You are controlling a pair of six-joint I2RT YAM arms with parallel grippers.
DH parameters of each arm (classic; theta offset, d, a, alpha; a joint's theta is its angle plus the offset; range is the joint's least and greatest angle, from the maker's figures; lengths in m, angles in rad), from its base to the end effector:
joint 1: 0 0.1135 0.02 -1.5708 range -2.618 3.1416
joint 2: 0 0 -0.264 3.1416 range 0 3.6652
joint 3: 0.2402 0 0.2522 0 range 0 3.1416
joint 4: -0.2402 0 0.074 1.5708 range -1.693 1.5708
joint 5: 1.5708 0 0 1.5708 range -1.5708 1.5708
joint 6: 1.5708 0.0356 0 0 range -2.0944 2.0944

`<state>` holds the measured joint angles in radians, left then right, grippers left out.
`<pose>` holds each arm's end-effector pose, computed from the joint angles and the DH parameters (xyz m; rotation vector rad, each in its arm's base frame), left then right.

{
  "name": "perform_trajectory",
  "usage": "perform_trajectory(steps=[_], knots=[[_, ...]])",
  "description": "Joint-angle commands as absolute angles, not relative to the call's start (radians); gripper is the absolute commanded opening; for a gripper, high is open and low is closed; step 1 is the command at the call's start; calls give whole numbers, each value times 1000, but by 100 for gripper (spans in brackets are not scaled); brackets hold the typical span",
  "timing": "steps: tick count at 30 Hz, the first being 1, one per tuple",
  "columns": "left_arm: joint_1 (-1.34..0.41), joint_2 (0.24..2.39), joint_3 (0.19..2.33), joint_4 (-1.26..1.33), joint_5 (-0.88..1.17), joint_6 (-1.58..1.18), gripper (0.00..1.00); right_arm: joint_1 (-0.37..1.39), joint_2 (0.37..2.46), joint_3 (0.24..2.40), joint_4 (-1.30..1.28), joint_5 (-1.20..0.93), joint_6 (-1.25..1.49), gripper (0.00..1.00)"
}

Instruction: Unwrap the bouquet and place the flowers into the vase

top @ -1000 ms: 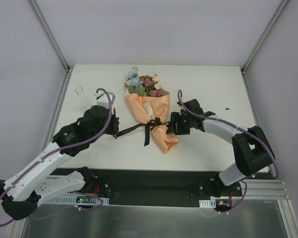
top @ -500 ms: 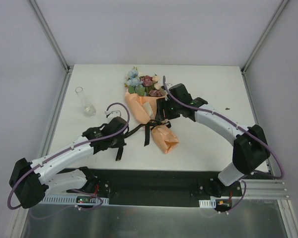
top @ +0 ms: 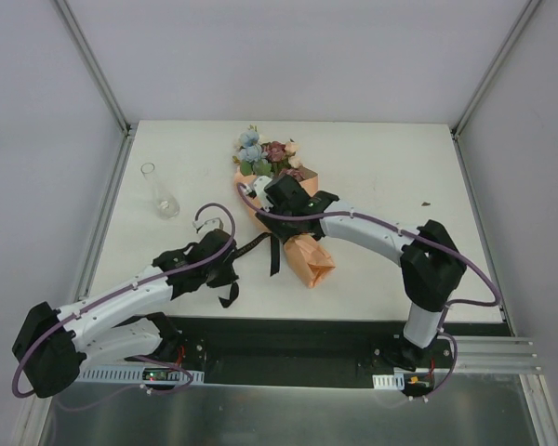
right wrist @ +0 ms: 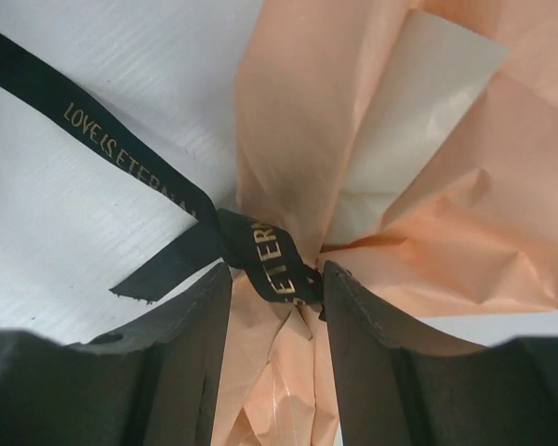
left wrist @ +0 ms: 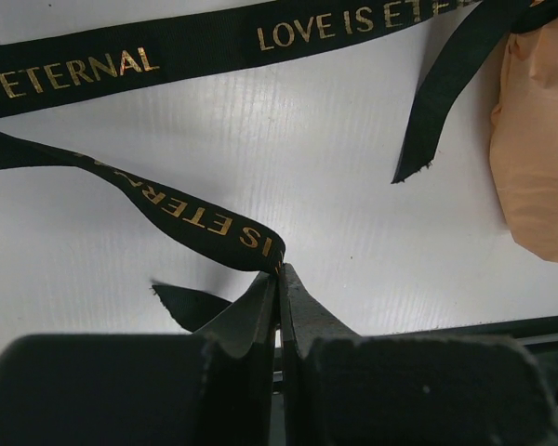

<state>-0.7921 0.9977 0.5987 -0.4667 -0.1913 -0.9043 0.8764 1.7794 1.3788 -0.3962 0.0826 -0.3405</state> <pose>0.1428 -0.1351 0.2125 -0.2270 2.4778 -0.5285 0.2583 0.3056 0.2532 -1.3217 1.9672 0.1613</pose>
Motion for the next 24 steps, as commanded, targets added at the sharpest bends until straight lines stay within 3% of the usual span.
perform_trajectory(steps=[1, 8, 11, 15, 21, 24], knots=[[-779, 948, 572, -439, -196, -942, 0, 902, 1816, 1443, -423, 204, -512, 47], [-750, 896, 565, -439, -193, -927, 0, 910, 1838, 1442, -428, 184, -563, 50], [-741, 885, 566, -439, -189, -917, 0, 910, 1858, 1459, -436, 189, -571, 42], [-729, 888, 569, -439, -179, -911, 0, 916, 1853, 1471, -437, 175, -566, 22], [-701, 937, 581, -408, -154, -879, 0, 923, 1737, 1473, -430, 175, -485, 15], [-678, 982, 606, -382, -129, -854, 0, 923, 1634, 1456, -408, 167, -422, 3]])
